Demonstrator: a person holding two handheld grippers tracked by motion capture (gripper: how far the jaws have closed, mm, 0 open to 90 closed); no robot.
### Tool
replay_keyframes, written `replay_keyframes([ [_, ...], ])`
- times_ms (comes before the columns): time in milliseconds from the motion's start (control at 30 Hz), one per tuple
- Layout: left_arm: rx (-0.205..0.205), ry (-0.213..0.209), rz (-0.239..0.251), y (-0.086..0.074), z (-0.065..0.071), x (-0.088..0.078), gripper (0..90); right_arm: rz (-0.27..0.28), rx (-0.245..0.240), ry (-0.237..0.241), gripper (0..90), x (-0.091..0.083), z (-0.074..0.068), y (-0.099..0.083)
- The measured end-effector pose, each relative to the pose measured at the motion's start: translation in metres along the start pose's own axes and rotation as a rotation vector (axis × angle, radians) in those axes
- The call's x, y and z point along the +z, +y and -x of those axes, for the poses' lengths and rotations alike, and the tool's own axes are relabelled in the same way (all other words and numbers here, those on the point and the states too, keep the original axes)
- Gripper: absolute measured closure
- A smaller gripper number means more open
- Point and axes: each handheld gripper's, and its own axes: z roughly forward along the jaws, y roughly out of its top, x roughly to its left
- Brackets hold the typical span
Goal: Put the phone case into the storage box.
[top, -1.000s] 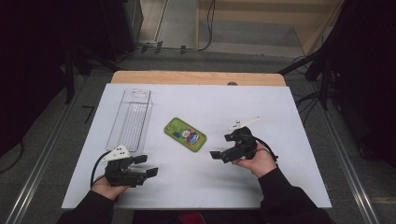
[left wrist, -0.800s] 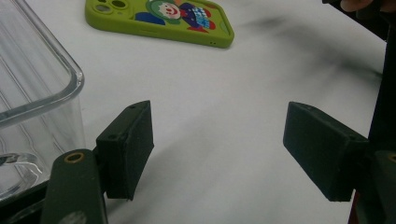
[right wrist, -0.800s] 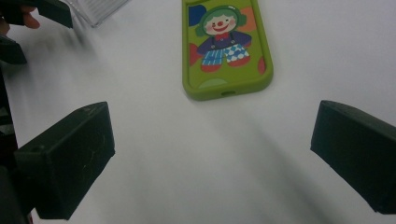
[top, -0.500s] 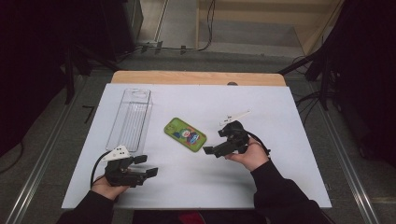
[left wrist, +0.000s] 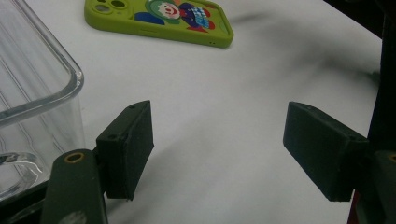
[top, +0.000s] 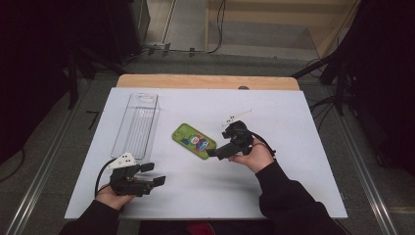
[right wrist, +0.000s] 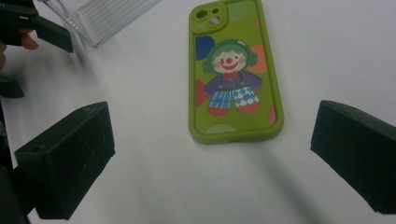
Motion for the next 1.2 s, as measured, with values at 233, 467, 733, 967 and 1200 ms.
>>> replay_keyframes([
  [233,-0.001,0.0,-0.001,0.0,0.0,0.0,24.9,-0.006,-0.017,-0.003,0.0,0.008,0.0,0.009],
  [467,0.001,-0.002,0.002,0.0,0.0,0.0,24.9,-0.012,-0.021,-0.008,0.0,0.018,0.001,0.017],
  [733,0.001,-0.004,0.002,0.0,0.0,0.0,24.9,-0.021,-0.04,-0.004,0.0,0.03,0.002,0.027],
  [967,0.001,-0.004,0.002,0.0,0.0,0.0,24.9,-0.027,-0.051,0.02,0.0,0.041,0.002,0.034],
  [1200,0.001,-0.007,0.005,0.0,0.0,-0.001,24.9,-0.037,-0.046,0.029,0.0,0.053,0.003,0.039],
])
